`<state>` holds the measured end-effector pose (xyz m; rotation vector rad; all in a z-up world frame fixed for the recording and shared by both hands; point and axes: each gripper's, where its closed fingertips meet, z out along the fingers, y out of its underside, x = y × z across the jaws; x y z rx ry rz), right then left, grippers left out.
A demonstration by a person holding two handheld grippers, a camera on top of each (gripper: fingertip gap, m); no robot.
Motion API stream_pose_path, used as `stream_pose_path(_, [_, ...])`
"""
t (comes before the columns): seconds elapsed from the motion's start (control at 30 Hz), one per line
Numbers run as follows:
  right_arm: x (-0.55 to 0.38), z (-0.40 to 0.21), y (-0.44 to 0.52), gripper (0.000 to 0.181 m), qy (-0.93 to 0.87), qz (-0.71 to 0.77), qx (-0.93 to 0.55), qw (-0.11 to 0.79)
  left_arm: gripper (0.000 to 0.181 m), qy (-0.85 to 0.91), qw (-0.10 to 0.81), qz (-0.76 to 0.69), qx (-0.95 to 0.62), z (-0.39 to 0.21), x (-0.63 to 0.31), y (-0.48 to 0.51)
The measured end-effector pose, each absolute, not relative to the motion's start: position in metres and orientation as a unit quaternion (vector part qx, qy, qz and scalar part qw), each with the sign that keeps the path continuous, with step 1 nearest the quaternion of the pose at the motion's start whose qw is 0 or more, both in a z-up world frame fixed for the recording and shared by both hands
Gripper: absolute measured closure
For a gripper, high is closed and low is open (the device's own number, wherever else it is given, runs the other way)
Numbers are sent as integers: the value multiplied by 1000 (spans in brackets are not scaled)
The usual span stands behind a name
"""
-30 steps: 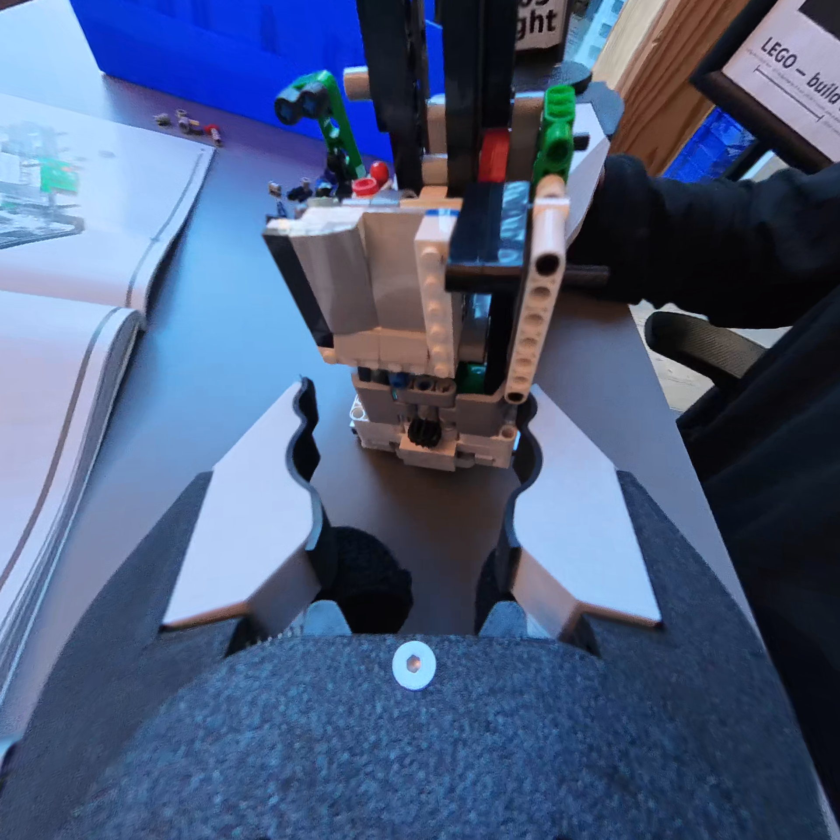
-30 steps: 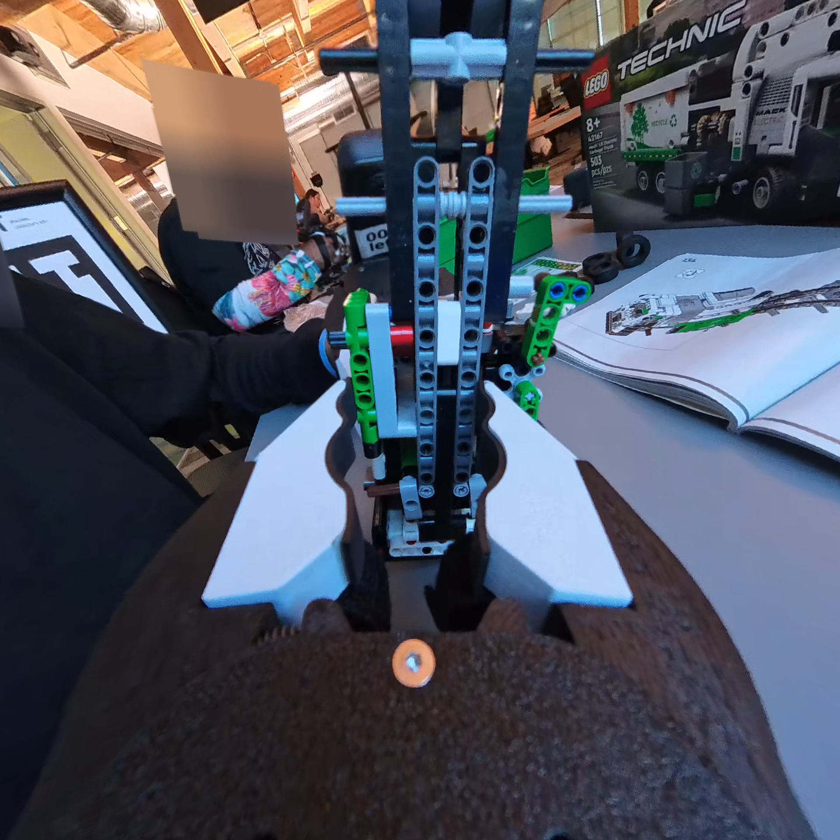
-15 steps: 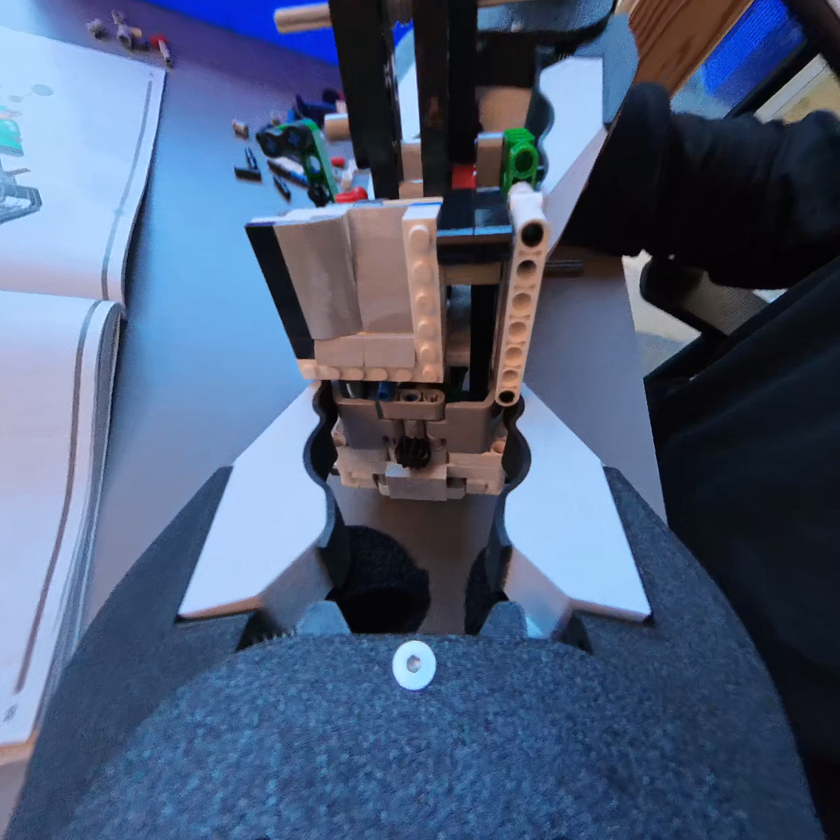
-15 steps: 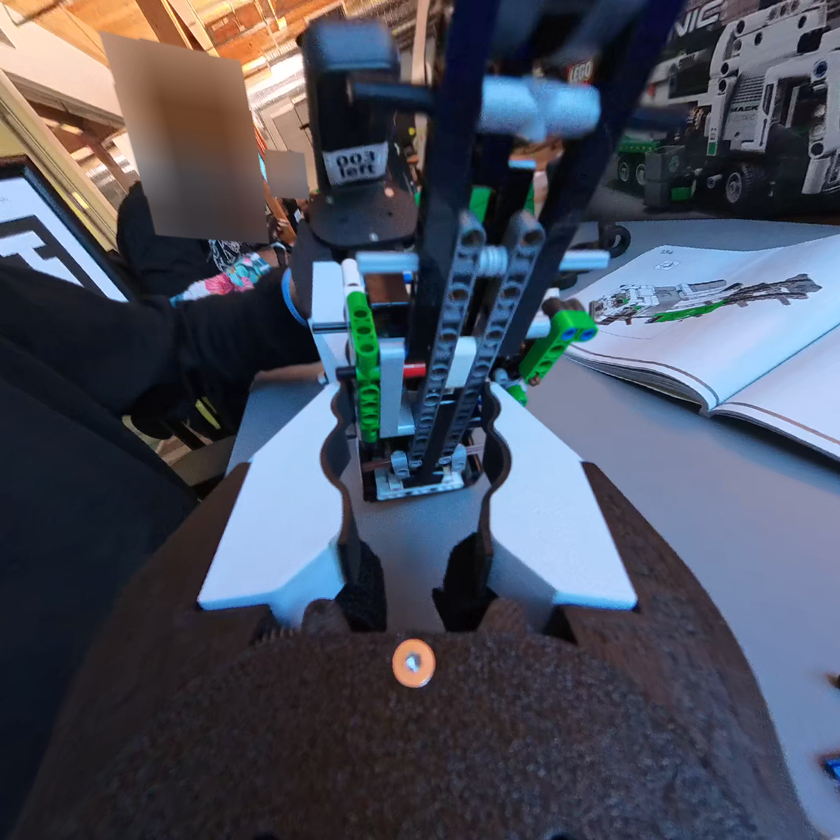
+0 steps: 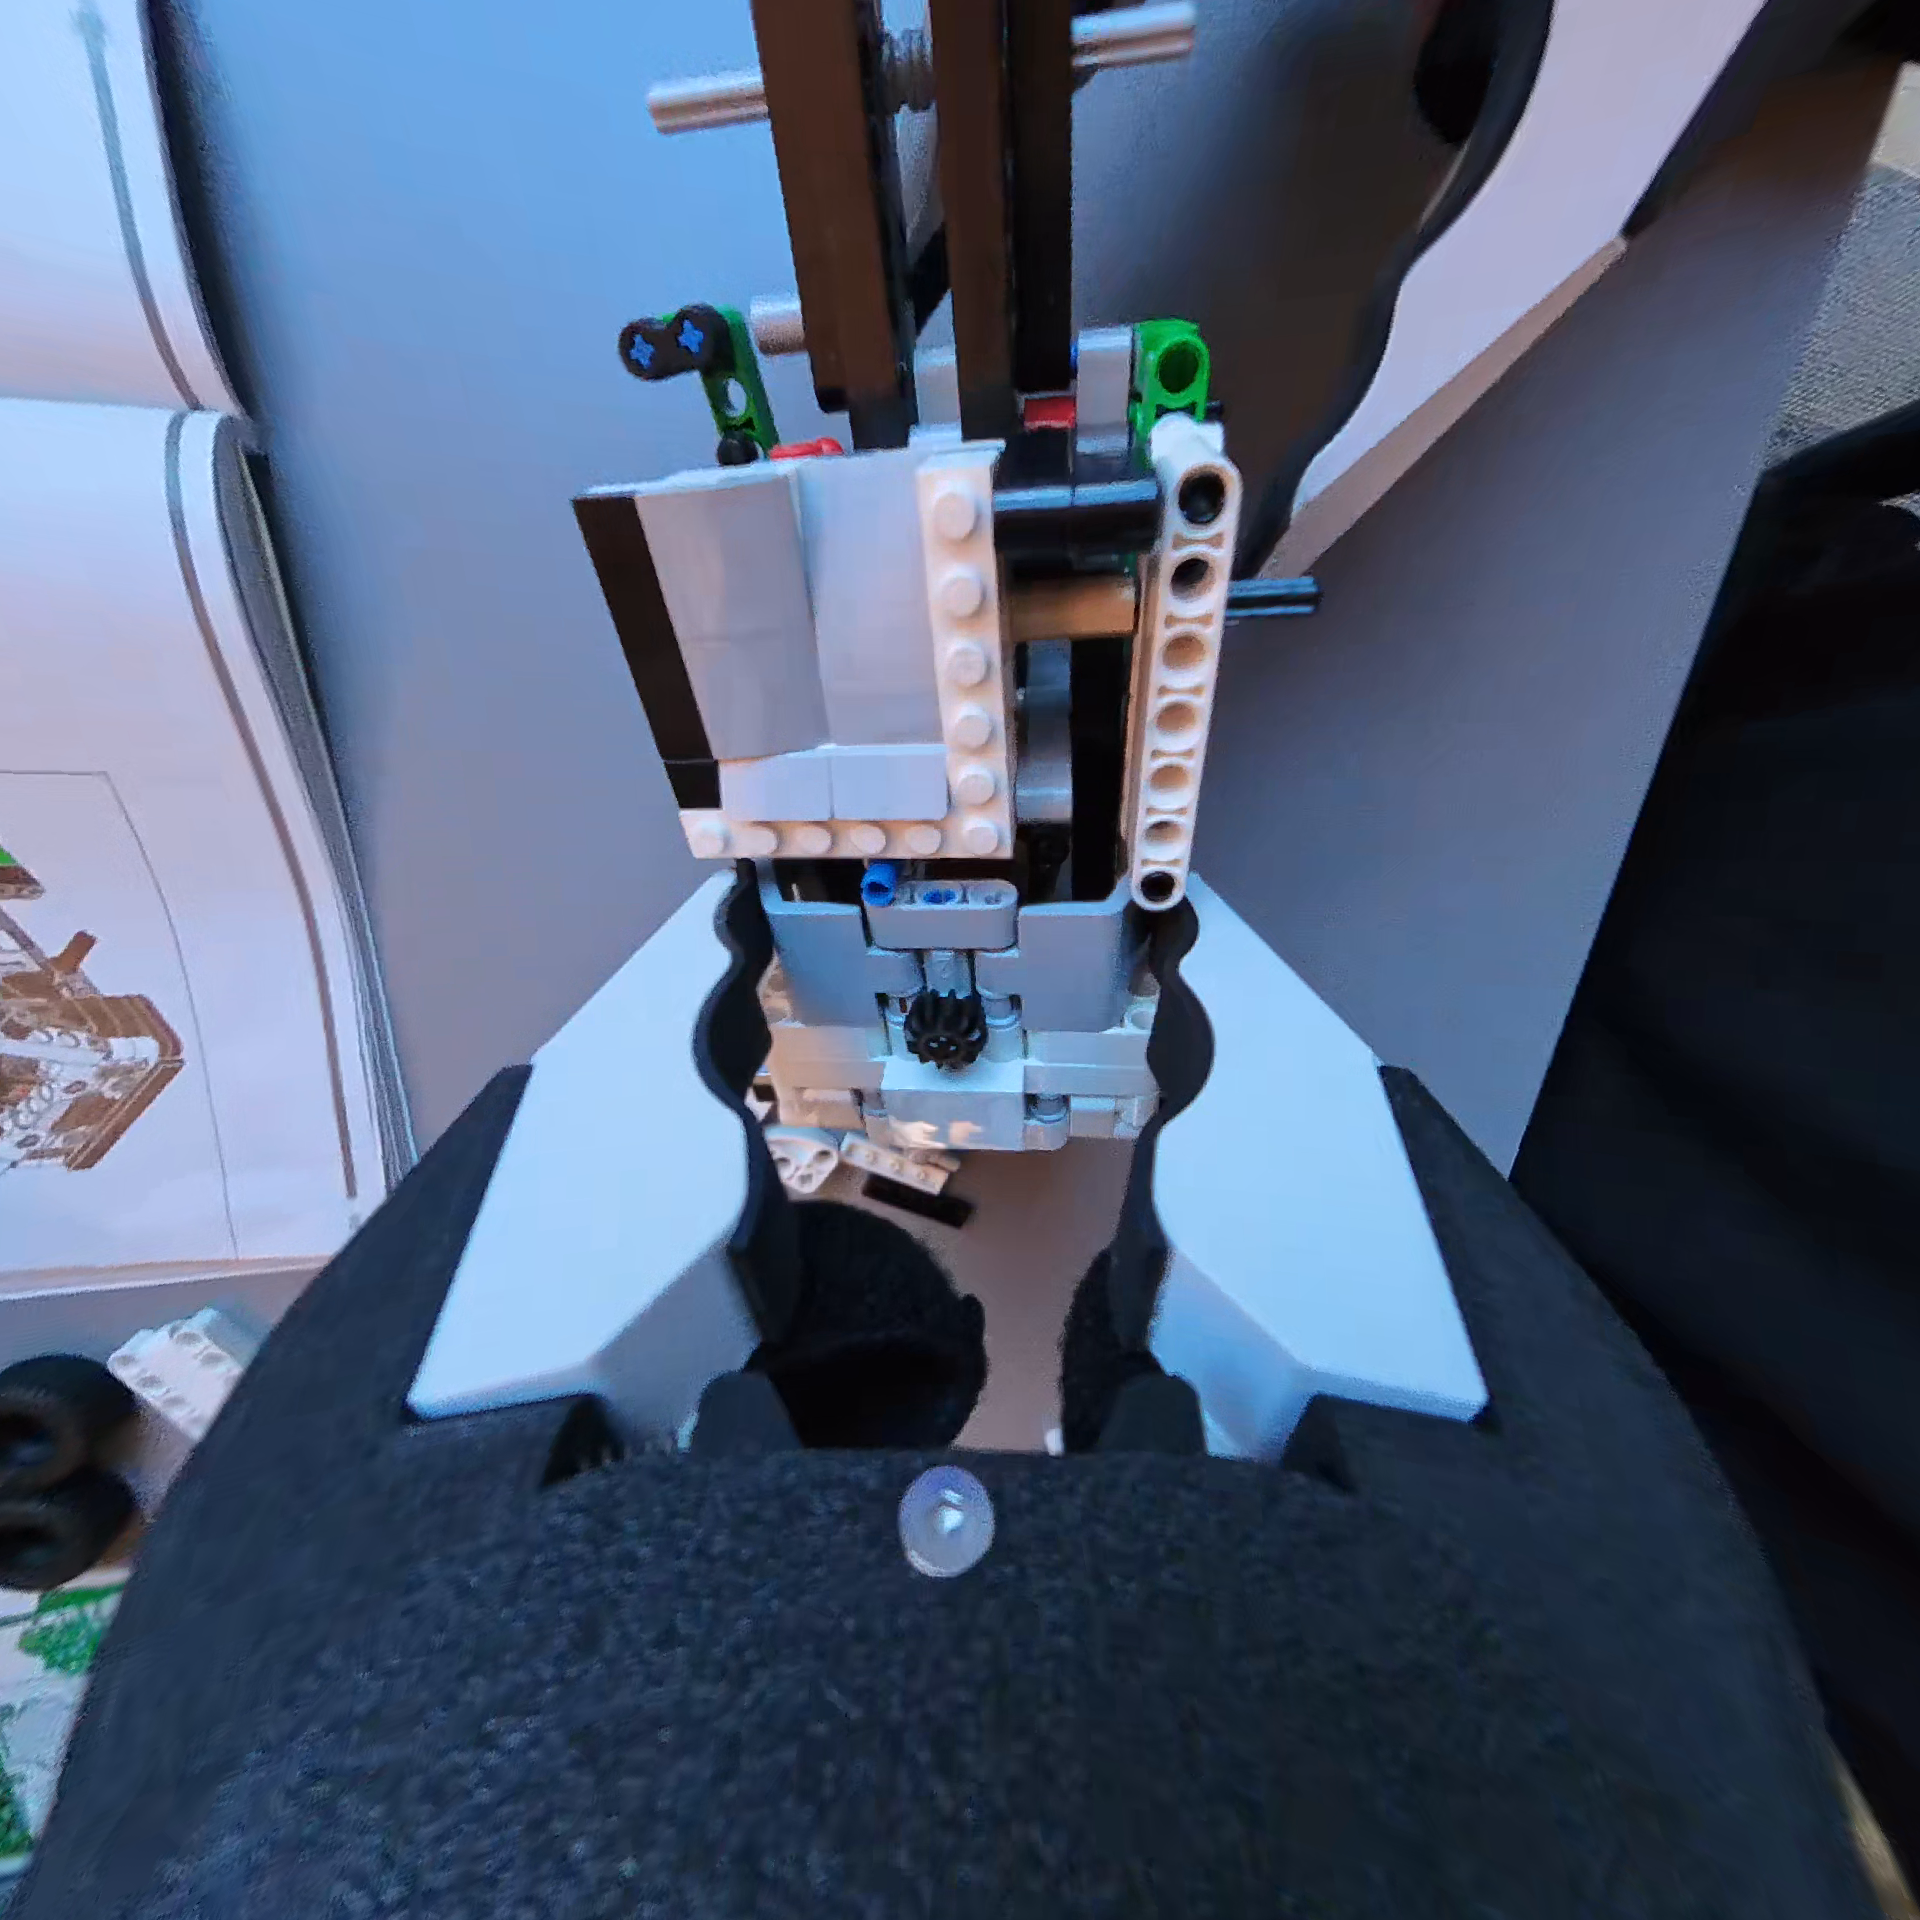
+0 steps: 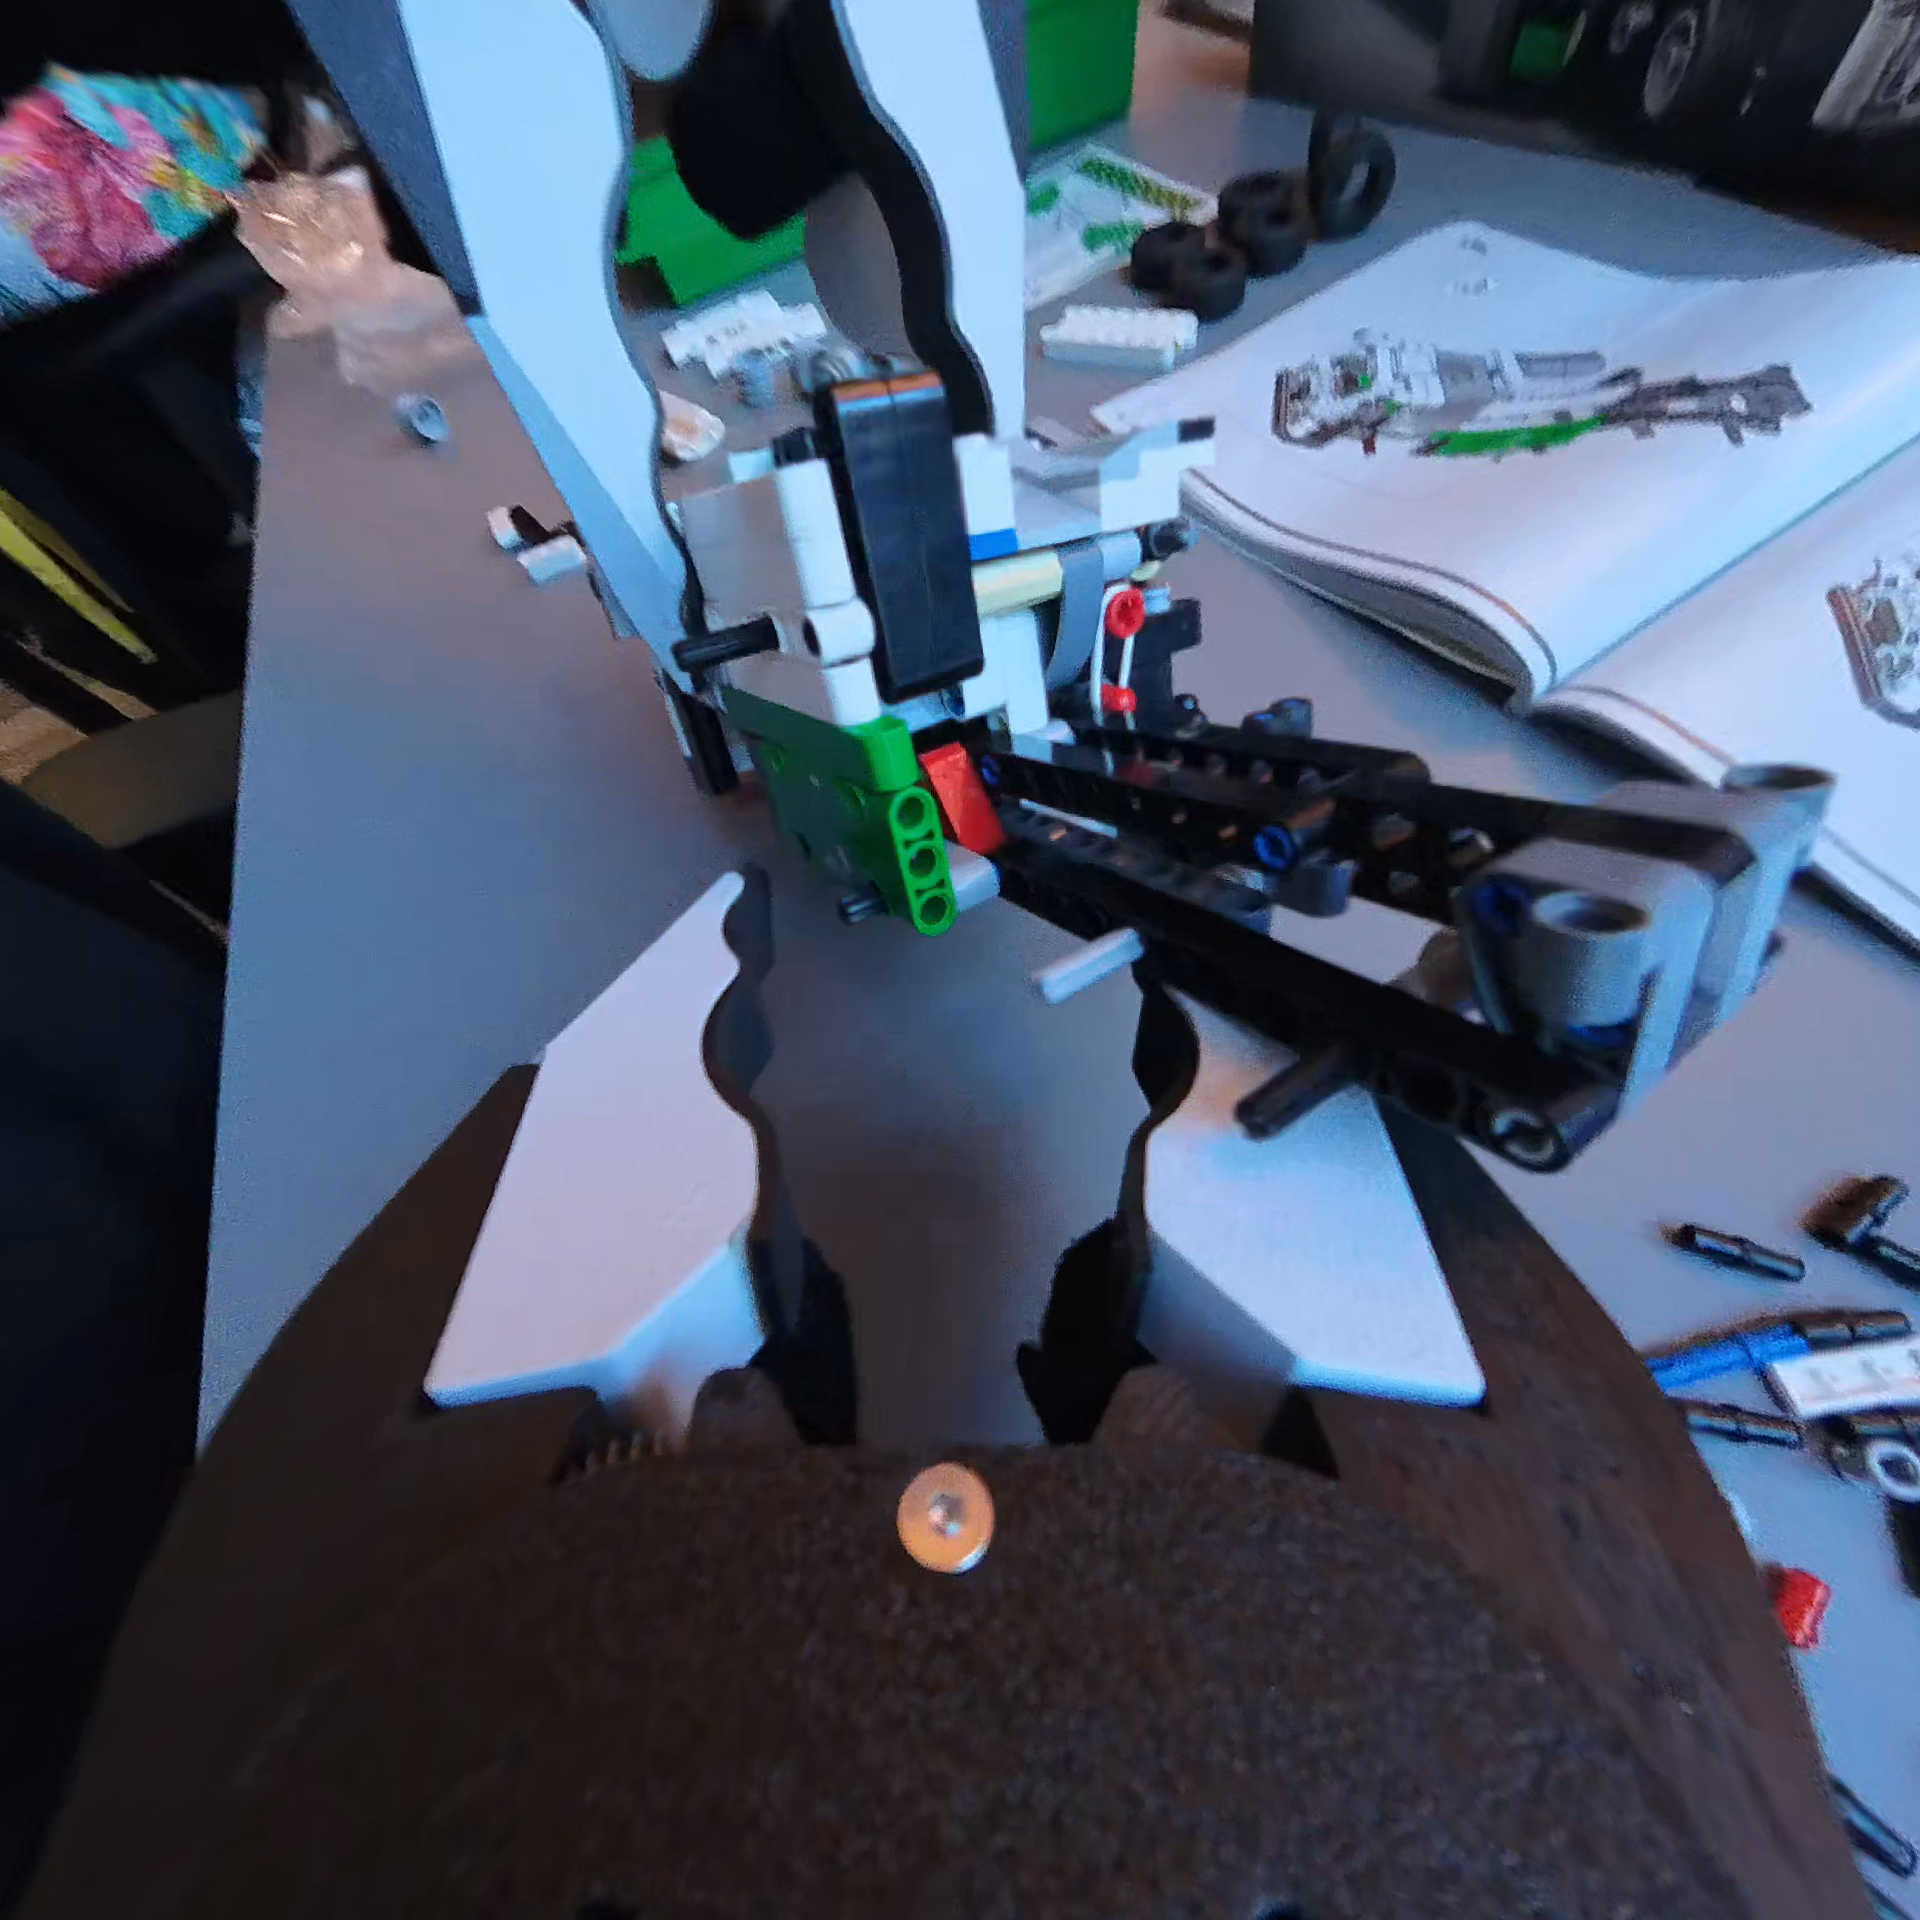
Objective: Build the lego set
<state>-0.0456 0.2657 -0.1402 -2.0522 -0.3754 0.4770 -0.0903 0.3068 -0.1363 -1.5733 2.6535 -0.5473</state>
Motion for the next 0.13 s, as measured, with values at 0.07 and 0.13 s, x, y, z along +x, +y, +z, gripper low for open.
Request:
stream_pose_path(0.07, [-41,-146,267,110,-141,191,-852,467,109,840,-8,-156,-520,-138,-90,309])
stream_pose_path(0.13, [-37,-153,267,106,-125,191,-864,449,108,832,-19,-139,-538,-140,-90,312])
